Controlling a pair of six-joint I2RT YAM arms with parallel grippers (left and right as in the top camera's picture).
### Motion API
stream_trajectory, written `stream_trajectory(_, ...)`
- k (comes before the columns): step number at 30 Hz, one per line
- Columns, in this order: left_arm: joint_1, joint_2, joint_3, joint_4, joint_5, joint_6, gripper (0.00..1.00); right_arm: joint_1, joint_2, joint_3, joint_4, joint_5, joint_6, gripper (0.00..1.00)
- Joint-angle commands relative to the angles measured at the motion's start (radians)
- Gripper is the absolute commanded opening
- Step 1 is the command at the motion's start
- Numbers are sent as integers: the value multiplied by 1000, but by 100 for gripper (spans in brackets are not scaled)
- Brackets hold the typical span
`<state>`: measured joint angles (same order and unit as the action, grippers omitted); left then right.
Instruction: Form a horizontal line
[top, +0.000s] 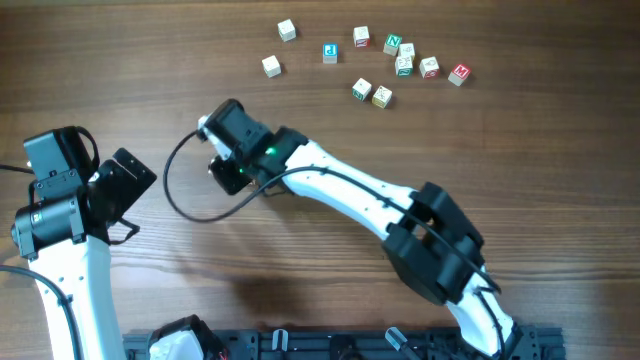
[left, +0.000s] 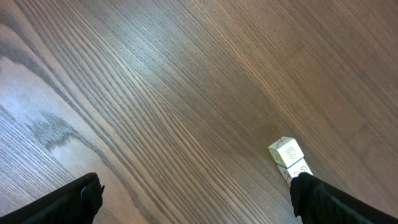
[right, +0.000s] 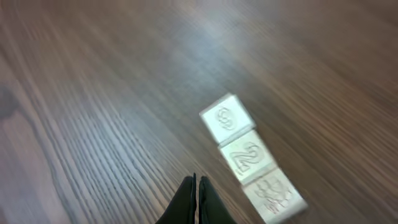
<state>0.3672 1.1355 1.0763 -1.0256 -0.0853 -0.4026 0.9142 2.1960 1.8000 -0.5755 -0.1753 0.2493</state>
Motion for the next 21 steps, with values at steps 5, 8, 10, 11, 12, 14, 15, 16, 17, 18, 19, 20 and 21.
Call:
stream_trajectory(5, 5, 6, 8, 3, -14, -10, 100, -112, -13, -79, -42, 97, 290, 5)
stream_trajectory(8, 5, 6, 8, 2, -14, -10, 100, -116, -10, -149, 20, 80, 305, 5)
stream_trajectory(10, 5, 6, 8, 3, -13, -10, 100, -115, -10, -201, 101, 32, 308, 4)
stream_trajectory(11, 5, 6, 8, 3, -14, -10, 100, -116, -10, -222, 126, 24, 326, 4)
stream_trajectory(12, 5, 6, 8, 3, -14, -10, 100, -116, -10, -239, 136, 24, 356, 5)
stream_trajectory(14, 5, 6, 8, 3, -14, -10, 100, -112, -10, -240, 130, 11, 357, 4)
stream_trajectory(15, 5, 6, 8, 3, -14, -10, 100, -105, -10, -241, 124, 2, 360, 4)
stream_trajectory(16, 5, 6, 8, 3, -14, -10, 100, -100, -10, -241, 119, -7, 364, 4)
stream_trajectory(17, 5, 6, 8, 3, -14, -10, 100, -99, -10, -241, 119, -21, 363, 4)
stream_trajectory(18, 5, 6, 8, 3, -13, -10, 100, -99, -10, -241, 119, -52, 364, 4)
stream_trajectory(19, 5, 6, 8, 2, -14, -10, 100, -99, -10, -241, 115, -82, 365, 5)
stream_trajectory(20, 5, 6, 8, 3, -14, -10, 100, -99, -10, -241, 108, -92, 386, 5)
stream_trajectory(21, 5, 6, 8, 3, -13, -10, 100, -99, -10, -241, 107, -101, 387, 4)
